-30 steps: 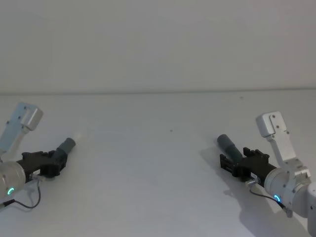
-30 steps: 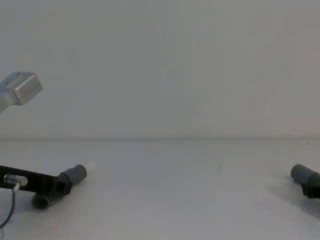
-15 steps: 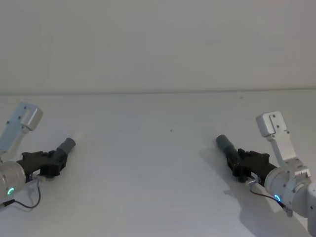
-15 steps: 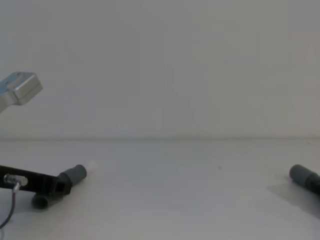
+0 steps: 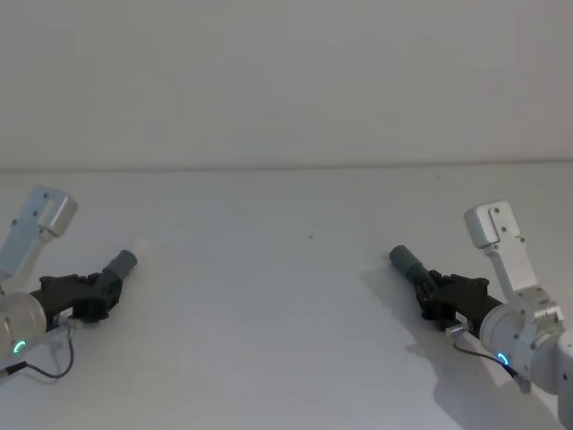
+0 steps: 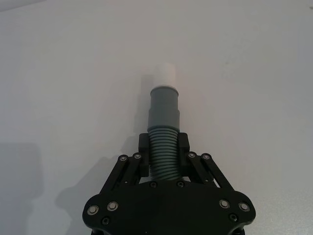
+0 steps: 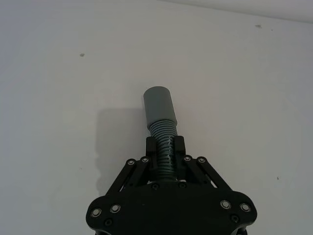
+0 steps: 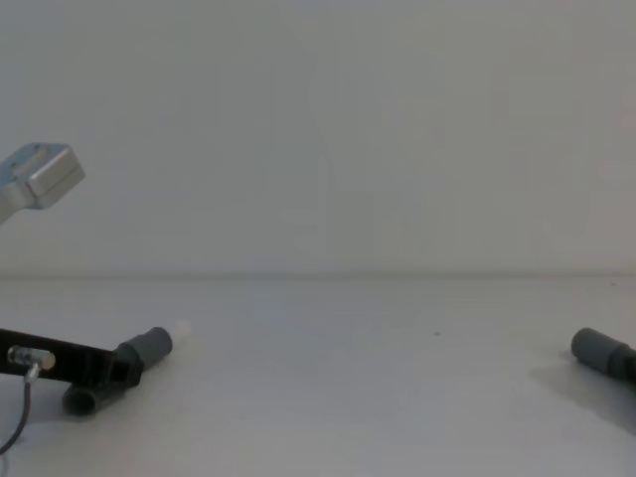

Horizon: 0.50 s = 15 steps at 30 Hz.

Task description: Use both hands to pick up one end of the pipe from the table, align the ends, and insert them.

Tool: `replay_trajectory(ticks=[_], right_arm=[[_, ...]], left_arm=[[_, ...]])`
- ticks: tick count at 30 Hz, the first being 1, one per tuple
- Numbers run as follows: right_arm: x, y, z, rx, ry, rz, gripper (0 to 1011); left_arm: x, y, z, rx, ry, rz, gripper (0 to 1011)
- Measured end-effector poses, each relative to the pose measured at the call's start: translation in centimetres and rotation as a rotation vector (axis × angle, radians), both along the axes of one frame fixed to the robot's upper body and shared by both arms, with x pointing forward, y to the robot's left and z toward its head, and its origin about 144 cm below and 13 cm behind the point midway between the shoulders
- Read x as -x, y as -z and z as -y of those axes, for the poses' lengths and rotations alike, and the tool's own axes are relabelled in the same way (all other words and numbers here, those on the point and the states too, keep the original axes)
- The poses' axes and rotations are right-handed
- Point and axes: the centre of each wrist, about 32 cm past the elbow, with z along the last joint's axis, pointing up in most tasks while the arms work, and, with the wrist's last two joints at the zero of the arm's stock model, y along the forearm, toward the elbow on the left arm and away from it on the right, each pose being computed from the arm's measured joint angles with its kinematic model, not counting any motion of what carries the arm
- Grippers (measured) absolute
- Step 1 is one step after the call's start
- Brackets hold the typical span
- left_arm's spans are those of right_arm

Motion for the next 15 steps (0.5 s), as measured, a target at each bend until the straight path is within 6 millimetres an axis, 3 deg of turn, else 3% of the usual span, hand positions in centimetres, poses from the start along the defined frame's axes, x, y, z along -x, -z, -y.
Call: replay_trajectory(ticks=[15], right_arm=[[0.00,0.00,0.00,0.000,0.000,0.000,179]], left_arm=[[-0.04,-0.10,-0.09,0.003,0.019,0.002,301]])
